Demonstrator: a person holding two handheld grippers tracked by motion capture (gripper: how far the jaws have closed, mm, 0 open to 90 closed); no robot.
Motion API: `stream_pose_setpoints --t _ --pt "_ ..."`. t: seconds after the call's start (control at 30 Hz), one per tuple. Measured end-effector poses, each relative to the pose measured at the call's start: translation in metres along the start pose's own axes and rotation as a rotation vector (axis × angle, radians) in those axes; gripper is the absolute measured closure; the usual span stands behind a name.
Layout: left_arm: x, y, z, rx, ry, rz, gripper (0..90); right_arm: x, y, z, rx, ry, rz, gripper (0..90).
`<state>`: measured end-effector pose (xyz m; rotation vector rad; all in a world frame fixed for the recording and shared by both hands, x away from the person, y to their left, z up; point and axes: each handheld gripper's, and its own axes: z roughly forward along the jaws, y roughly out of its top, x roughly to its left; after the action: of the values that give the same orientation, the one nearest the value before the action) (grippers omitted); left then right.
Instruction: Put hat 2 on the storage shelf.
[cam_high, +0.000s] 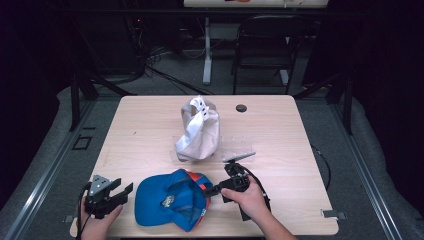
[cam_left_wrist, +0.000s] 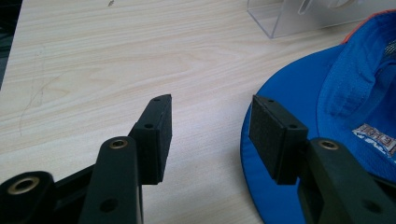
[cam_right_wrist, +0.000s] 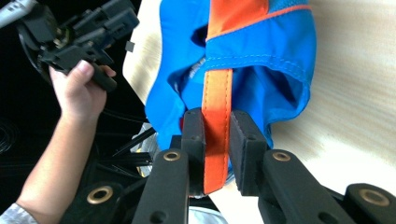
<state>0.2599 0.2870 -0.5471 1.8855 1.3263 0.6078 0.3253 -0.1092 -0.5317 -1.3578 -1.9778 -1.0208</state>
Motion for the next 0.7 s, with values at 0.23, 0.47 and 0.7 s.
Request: stream_pose_setpoints --t 0.23,0.47,0.7 --pt "0.001 0.000 0.000 -0.009 -0.001 -0.002 50.2 0.015 0.015 -0.014 0.005 0.011 -0.001 77.4" --pt "0.000 0.000 0.000 -0.005 0.000 0.003 50.2 0.036 0.031 -0.027 0.015 -0.032 -0.029 77.5" --pt "0.000 0.000 0.000 -0.011 0.001 0.000 50.2 0.045 0.040 -0.037 0.026 -0.032 -0.006 77.5"
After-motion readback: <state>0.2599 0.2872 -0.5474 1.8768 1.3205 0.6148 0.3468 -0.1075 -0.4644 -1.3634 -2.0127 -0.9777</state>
